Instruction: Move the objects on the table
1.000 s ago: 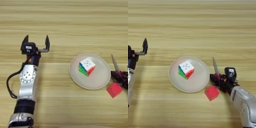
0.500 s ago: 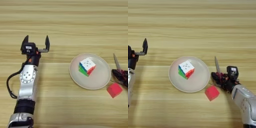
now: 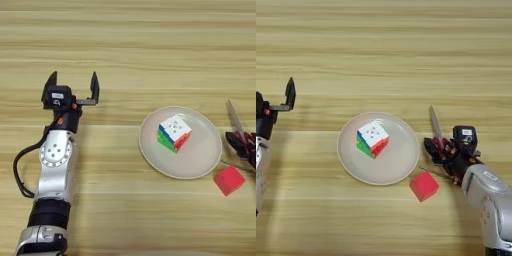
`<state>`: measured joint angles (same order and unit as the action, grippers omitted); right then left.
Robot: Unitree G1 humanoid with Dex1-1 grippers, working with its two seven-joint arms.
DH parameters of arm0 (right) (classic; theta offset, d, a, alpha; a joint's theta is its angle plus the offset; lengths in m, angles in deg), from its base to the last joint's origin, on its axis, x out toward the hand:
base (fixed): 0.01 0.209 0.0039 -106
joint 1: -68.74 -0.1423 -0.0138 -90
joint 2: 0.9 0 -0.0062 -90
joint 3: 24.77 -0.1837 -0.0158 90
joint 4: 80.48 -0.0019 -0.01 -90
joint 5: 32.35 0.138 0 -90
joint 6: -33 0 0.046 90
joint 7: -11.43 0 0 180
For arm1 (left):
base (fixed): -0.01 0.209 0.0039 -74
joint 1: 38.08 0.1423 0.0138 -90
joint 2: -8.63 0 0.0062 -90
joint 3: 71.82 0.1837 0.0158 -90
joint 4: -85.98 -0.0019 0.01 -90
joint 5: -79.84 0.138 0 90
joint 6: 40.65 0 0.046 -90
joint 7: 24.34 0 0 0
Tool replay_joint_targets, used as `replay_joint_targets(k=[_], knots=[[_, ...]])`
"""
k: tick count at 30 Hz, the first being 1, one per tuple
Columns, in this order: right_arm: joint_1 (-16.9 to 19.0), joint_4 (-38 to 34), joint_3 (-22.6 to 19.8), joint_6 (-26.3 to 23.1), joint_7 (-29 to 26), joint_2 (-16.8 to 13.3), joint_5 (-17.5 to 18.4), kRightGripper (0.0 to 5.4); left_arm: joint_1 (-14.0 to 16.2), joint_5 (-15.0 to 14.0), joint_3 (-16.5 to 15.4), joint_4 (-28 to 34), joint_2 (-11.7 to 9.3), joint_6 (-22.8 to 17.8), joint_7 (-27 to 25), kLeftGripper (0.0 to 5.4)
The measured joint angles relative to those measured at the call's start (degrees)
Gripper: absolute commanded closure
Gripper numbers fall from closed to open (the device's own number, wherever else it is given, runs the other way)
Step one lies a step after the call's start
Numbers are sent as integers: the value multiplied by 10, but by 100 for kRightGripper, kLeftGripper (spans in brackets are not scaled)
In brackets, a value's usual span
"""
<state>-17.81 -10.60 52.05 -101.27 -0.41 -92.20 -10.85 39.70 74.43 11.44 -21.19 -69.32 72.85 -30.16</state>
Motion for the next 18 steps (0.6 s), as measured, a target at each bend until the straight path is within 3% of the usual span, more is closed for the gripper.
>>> replay_joint_targets(k=[8,18], knots=[[-8,-35,4,-2,2,0,2,158,0,0,0,-2,0,2,0,0],[-9,-78,39,-19,1,4,9,158,-1,0,0,-6,0,7,0,0]])
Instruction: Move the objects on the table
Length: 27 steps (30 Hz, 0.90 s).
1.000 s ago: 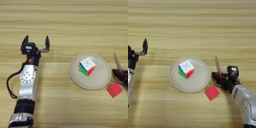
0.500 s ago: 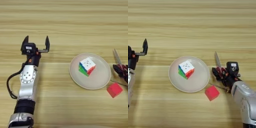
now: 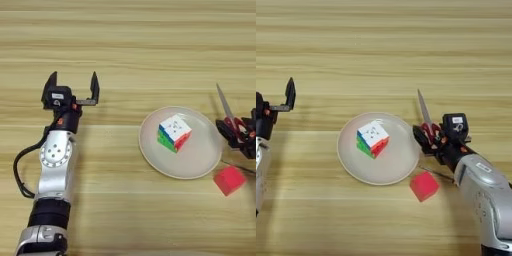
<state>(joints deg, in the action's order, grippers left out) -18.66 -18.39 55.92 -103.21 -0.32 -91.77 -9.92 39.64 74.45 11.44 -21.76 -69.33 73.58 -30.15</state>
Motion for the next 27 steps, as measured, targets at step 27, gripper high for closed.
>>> replay_joint_targets(k=[27], knots=[[26,-4,115,-8,-15,-25,-43,158,0,0,0,-4,0,2,0,0]])
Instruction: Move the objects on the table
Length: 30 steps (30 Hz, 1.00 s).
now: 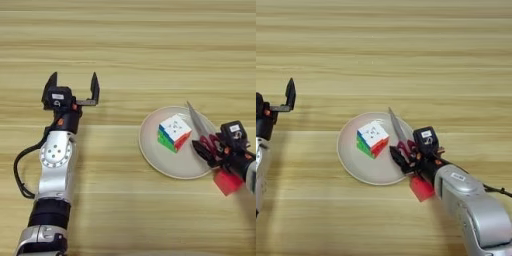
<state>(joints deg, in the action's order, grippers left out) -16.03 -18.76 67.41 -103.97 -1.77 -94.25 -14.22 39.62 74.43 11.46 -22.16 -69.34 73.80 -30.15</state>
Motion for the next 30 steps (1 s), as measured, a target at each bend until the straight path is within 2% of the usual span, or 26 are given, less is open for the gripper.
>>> replay_joint_targets(k=[13,15,25,30], knots=[[-3,14,9,13,-5,0,-11,158,0,0,0,0,0,0,0,0],[-4,14,13,14,-10,1,-11,120,0,0,0,0,0,0,0,0],[-3,10,21,21,-23,3,-10,4,-1,0,0,-1,0,0,0,0],[-3,9,18,27,-25,3,-8,4,-2,0,0,-3,0,0,0,0]])
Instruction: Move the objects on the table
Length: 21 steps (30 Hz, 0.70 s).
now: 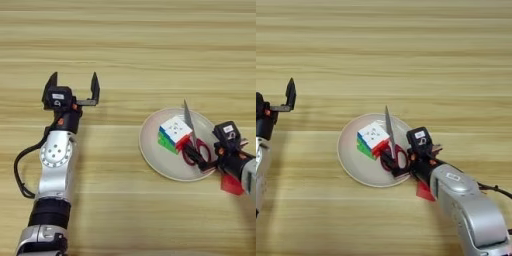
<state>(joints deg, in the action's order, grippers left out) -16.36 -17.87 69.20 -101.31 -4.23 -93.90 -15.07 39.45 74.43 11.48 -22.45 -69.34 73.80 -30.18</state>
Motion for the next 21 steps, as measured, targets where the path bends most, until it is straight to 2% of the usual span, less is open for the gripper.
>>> replay_joint_targets(k=[8,13,18,21], knots=[[-4,-16,-48,34,-3,6,15,4,-2,0,1,-1,0,2,0,0],[-27,-40,-103,67,-18,17,64,4,-2,1,1,-3,0,6,0,0],[-39,-55,-130,94,-26,17,89,4,-3,1,1,-6,0,7,0,0],[-47,-64,-140,120,-34,15,92,4,-3,1,1,-7,-1,8,0,0]])
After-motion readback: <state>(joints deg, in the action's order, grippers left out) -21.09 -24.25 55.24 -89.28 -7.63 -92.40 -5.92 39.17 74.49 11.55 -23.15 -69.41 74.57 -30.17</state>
